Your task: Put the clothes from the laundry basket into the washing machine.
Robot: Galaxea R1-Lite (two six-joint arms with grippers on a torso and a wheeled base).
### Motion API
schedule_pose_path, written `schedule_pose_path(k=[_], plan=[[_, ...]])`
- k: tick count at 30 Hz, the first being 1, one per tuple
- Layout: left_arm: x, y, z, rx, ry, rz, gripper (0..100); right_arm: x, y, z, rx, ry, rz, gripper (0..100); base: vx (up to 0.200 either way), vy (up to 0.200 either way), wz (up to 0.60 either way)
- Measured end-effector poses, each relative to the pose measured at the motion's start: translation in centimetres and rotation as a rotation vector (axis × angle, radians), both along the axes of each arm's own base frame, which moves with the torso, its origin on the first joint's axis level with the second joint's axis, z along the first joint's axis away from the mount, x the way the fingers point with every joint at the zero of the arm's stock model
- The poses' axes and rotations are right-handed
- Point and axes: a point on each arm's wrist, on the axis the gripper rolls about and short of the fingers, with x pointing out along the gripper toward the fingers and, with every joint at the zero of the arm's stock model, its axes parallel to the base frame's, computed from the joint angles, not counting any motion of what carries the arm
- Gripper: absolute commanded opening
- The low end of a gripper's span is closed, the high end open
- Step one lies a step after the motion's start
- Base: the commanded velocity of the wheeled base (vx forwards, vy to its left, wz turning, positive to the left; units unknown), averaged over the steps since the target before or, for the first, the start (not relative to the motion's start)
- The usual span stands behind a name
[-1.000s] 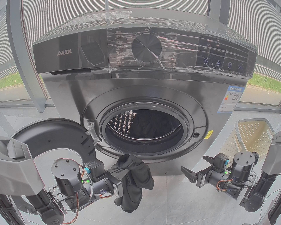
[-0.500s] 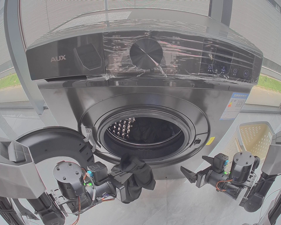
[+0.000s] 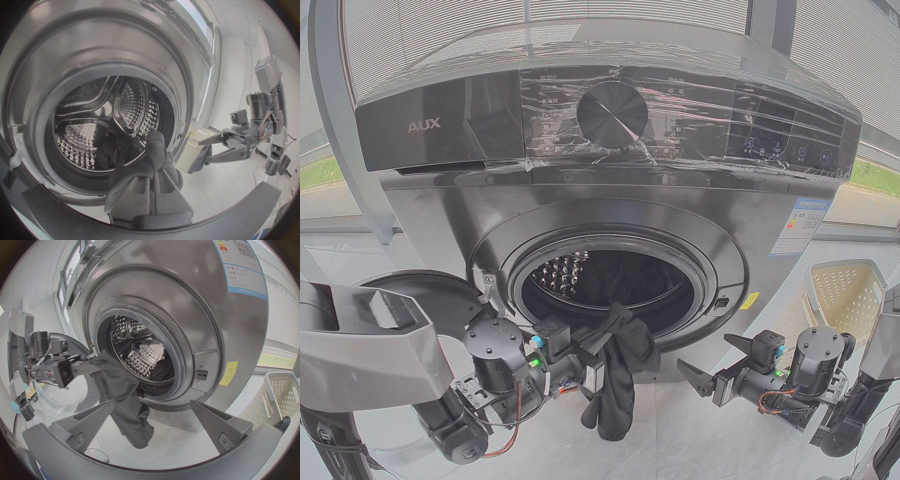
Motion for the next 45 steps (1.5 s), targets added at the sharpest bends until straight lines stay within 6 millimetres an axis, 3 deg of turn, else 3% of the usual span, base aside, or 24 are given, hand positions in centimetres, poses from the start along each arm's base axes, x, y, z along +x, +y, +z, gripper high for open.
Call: schedule_pose_path(k=[8, 13, 32, 41, 45], plan=[[5.0, -3.3, 0.0, -0.166, -0.019, 0.022, 0, -0.2, 0.1, 0.5, 0.010, -0.016, 0.011, 100, 0.000, 0.000, 0.00], [8.0, -4.5, -1.7, -0.149, 0.066, 0.053, 0, -0.3, 0.1, 0.9, 0.021, -0.028, 0.016, 100, 0.000, 0.000, 0.00], [15.7, -7.1, -2.6, -0.146, 0.110, 0.145, 0, -0.6, 0.2, 0.9, 0.021, -0.027, 0.026, 100, 0.000, 0.000, 0.00], [19.8, -7.1, -2.9, -0.167, 0.077, 0.271, 0, -0.6, 0.2, 0.8, 0.018, -0.023, 0.025, 100, 0.000, 0.000, 0.00], [20.6, -6.8, -3.6, -0.163, 0.085, 0.293, 0, -0.6, 0.2, 0.6, 0.014, -0.019, 0.025, 100, 0.000, 0.000, 0.00]])
